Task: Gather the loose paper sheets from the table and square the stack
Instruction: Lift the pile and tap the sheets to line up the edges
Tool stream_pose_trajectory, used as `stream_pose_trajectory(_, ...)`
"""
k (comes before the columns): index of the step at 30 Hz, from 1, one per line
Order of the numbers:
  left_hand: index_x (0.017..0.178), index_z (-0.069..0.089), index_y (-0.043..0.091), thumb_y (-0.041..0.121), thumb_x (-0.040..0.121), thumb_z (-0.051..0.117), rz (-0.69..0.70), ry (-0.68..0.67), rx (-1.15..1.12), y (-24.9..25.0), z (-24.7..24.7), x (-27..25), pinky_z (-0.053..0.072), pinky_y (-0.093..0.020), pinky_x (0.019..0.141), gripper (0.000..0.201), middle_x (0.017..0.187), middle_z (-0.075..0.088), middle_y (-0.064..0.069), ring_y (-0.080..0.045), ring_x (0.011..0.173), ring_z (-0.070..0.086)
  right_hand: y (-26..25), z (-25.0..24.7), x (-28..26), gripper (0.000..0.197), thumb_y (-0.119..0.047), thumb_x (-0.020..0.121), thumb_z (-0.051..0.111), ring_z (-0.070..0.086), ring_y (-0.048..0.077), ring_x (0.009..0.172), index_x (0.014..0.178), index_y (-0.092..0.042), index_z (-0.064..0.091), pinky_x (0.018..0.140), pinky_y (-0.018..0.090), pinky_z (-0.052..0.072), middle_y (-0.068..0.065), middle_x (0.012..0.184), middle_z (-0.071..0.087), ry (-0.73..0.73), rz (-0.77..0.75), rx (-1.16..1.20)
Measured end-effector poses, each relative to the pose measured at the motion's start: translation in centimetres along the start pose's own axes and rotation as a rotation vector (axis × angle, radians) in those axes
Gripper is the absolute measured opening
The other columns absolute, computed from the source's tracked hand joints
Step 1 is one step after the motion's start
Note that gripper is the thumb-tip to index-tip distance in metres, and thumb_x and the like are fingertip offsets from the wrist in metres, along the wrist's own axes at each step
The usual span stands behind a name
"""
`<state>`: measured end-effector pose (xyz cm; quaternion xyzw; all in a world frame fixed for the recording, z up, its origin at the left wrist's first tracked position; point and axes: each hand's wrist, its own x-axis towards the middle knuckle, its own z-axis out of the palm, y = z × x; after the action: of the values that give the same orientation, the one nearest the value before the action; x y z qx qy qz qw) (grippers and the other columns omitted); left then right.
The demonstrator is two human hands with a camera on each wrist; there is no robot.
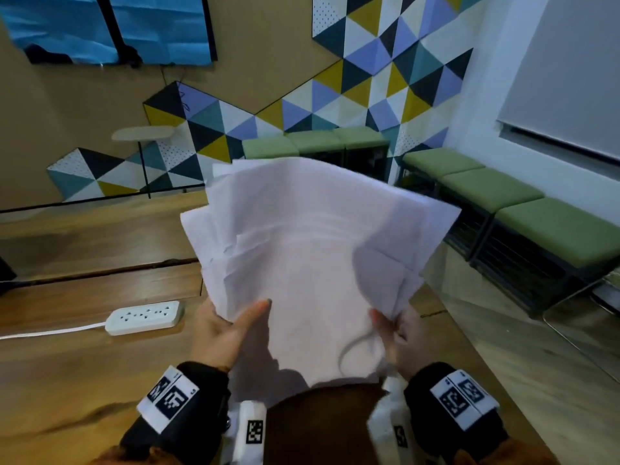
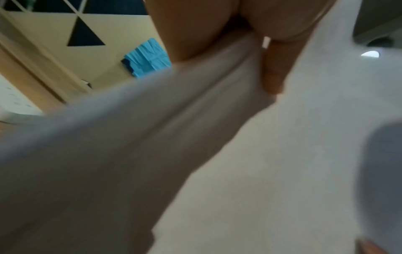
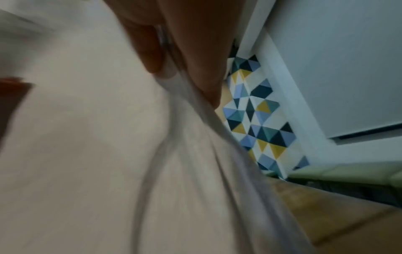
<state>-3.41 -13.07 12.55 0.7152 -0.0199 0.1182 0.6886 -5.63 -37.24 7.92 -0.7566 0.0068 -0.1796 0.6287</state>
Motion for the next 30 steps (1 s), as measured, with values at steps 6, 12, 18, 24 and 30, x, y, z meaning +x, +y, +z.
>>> stream_pose_trajectory(6, 0.091, 0.059, 0.022, 0.013, 0.057, 0.084, 0.081, -0.051, -0.068, 1.0, -1.0, 1.0, 0.048, -0.004, 0.055, 0.044, 0.076, 0.070, 0.010, 0.011, 0.070, 0.065, -0.9, -1.5, 0.4, 0.046, -0.030, 0.068, 0.067, 0.062, -0.006, 0.079, 0.109, -0.026, 0.047, 0.066, 0.013, 0.050, -0.010, 0.094, 0.064, 0.002, 0.005, 0.178)
stream_pose_trajectory(12, 0.099, 0.061, 0.013, 0.031, 0.052, 0.085, -0.023, -0.015, -0.045, -1.2, -0.3, -0.5, 0.049, -0.005, 0.059, 0.056, 0.080, 0.073, 0.008, -0.004, 0.087, 0.068, 1.7, 0.3, -0.6, 0.018, 0.000, 0.069, 0.064, 0.058, -0.010, 0.057, 0.083, -0.008, 0.056, 0.063, 0.015, 0.046, -0.016, 0.062, 0.069, 0.085, 0.172, 0.165)
stream_pose_trajectory(18, 0.105, 0.059, 0.007, 0.004, 0.069, 0.075, -0.015, 0.026, -0.063, -1.2, -0.6, 0.3, 0.052, -0.010, 0.057, 0.039, 0.086, 0.069, 0.001, -0.011, 0.078, 0.068, 0.3, 0.2, -1.1, 0.029, -0.018, 0.077, 0.047, 0.055, 0.001, 0.075, 0.105, -0.026, 0.045, 0.071, 0.027, 0.045, -0.002, 0.087, 0.058, 0.009, 0.020, 0.131)
stream_pose_trajectory(24, 0.082, 0.061, 0.009, 0.011, 0.081, 0.064, -0.045, 0.129, -0.015, -0.5, 0.9, -0.4, 0.050, -0.020, 0.053, 0.004, 0.064, 0.064, 0.003, -0.010, 0.061, 0.062, 0.4, 1.5, -1.5, 0.013, -0.015, 0.090, 0.040, 0.052, -0.004, 0.060, 0.092, -0.024, 0.049, 0.058, 0.016, 0.040, -0.006, 0.071, 0.054, 0.084, -0.032, -0.043)
stream_pose_trajectory(30, 0.092, 0.060, 0.026, 0.015, 0.065, 0.080, 0.046, 0.020, -0.045, -0.6, -0.9, 0.1, 0.051, -0.009, 0.057, 0.035, 0.081, 0.069, 0.006, -0.002, 0.075, 0.067, 1.5, -0.9, -1.7, 0.034, -0.015, 0.083, 0.045, 0.060, 0.007, 0.093, 0.114, -0.028, 0.047, 0.086, 0.035, 0.051, 0.001, 0.105, 0.064, -0.007, 0.123, -0.044)
